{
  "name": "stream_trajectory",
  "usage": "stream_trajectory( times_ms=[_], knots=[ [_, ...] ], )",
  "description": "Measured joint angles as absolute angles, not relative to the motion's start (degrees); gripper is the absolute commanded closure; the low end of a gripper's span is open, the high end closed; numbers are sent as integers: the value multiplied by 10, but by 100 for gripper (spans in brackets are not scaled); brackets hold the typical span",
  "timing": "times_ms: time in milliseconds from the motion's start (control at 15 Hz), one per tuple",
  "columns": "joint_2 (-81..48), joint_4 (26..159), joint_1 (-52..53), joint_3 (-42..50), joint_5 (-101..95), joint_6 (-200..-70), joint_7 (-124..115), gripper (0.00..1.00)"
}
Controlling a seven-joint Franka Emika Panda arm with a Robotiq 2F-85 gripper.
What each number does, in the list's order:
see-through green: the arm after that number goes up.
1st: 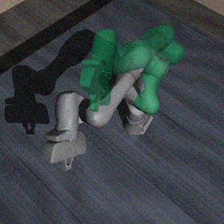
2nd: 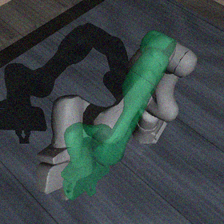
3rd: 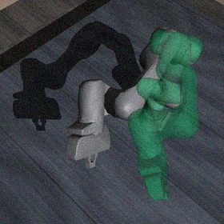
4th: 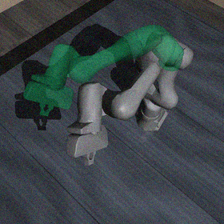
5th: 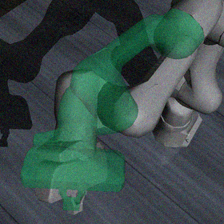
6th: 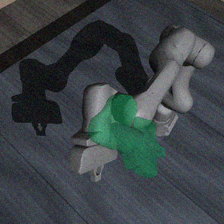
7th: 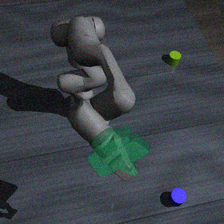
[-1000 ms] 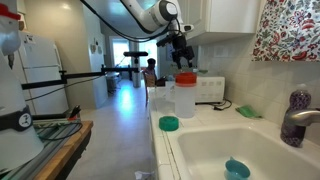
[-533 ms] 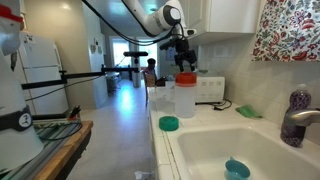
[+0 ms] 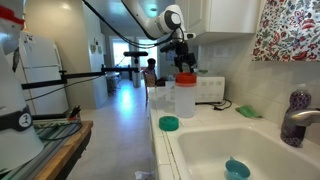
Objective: Remove the red lid from the clear jug.
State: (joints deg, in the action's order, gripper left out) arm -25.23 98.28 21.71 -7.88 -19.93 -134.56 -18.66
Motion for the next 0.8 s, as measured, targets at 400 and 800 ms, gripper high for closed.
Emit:
stream_trajectory(
  times_ms=[400,800],
  knots=[
    [-256,980,218,-75,-198,-1345,-187,54],
    [-256,973,218,-74,-198,-1345,-187,94]
  ],
)
